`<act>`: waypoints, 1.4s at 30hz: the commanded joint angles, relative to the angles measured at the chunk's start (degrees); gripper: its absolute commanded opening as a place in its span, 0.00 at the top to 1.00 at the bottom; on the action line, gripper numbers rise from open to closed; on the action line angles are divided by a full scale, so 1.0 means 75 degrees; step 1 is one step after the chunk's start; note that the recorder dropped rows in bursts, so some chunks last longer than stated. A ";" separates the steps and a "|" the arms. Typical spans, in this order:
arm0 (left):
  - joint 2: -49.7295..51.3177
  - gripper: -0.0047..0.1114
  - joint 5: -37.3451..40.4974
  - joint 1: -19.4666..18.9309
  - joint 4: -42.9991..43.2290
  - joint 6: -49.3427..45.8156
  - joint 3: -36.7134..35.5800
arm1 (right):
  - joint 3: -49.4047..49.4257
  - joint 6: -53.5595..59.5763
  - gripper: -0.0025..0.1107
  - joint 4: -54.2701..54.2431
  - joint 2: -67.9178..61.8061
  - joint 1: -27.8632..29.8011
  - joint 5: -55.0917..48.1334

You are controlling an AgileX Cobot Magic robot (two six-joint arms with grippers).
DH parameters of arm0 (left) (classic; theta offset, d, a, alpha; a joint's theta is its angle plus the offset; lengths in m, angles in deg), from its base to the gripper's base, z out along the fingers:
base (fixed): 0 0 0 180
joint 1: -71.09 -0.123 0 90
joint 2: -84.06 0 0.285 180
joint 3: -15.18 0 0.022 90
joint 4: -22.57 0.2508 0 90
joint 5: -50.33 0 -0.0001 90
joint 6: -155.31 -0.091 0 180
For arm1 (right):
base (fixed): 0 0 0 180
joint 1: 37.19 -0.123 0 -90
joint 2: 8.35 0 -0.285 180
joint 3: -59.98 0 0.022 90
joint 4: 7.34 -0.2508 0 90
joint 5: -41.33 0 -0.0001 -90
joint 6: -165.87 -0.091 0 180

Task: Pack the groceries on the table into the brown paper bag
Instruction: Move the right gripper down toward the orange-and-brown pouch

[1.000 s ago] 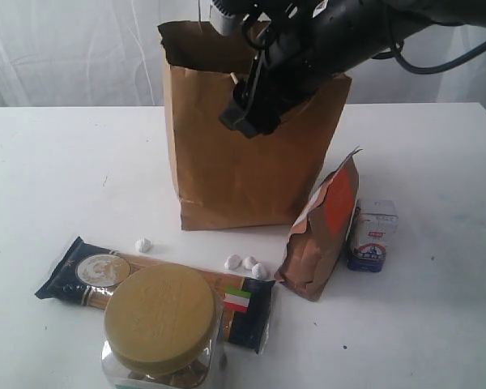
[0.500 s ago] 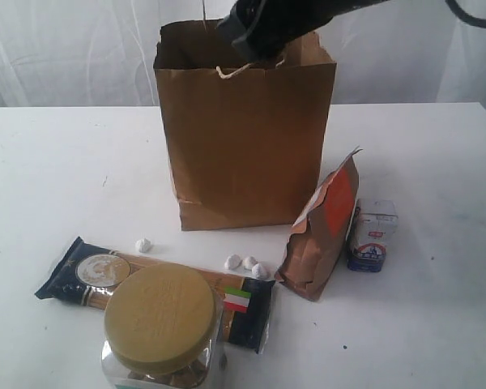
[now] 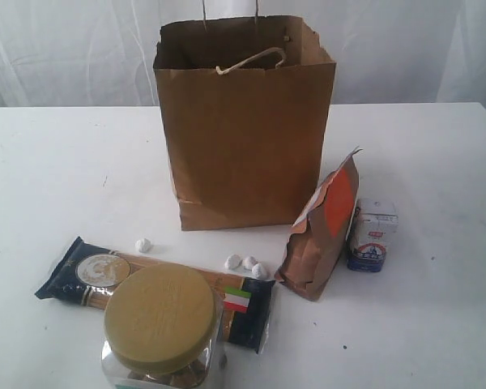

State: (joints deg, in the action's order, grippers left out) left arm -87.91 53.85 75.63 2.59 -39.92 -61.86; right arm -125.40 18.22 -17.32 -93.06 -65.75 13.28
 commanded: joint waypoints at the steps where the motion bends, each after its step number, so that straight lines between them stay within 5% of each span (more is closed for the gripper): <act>1: -0.0032 0.96 0.0009 0.0035 -0.0075 -0.0001 -0.0023 | -0.0017 -0.2288 0.75 0.3476 0.0367 0.0087 -0.0887; 5: -0.0032 0.96 -0.0005 0.0035 -0.0075 -0.0001 -0.0023 | -0.0017 -0.3668 0.90 0.5635 0.0508 0.0521 -0.2146; 12: -0.0032 0.96 -0.0005 0.0035 -0.0075 -0.0001 -0.0023 | 0.0252 -0.3997 0.94 0.5655 -0.0045 0.2011 -0.5490; 19: -0.0032 0.96 -0.0005 0.0035 -0.0075 -0.0001 -0.0023 | 0.0717 -0.3997 0.94 0.4193 -0.0512 0.2364 -0.5588; 23: -0.0032 0.96 -0.0005 0.0035 -0.0075 -0.0001 -0.0023 | 0.0717 -0.3867 0.94 0.1374 -0.0512 0.2347 -0.5588; 29: -0.0032 0.96 -0.0005 0.0035 -0.0075 -0.0001 -0.0023 | 0.0903 -0.1079 0.74 -0.2670 -0.0512 0.2347 -0.5328; 34: -0.0032 0.96 -0.0005 0.0035 -0.0075 -0.0001 -0.0023 | 0.0983 -0.0510 0.48 -0.3331 -0.0767 0.2347 -0.4866; 42: -0.0032 0.96 -0.0005 0.0035 -0.0075 -0.0001 -0.0023 | 0.1194 -0.0320 0.47 -0.4086 -0.1270 0.2347 -0.3573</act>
State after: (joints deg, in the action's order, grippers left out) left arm -87.91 53.85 75.63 2.59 -39.92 -61.86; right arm -117.55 15.05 -46.54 -101.43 -48.46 -14.05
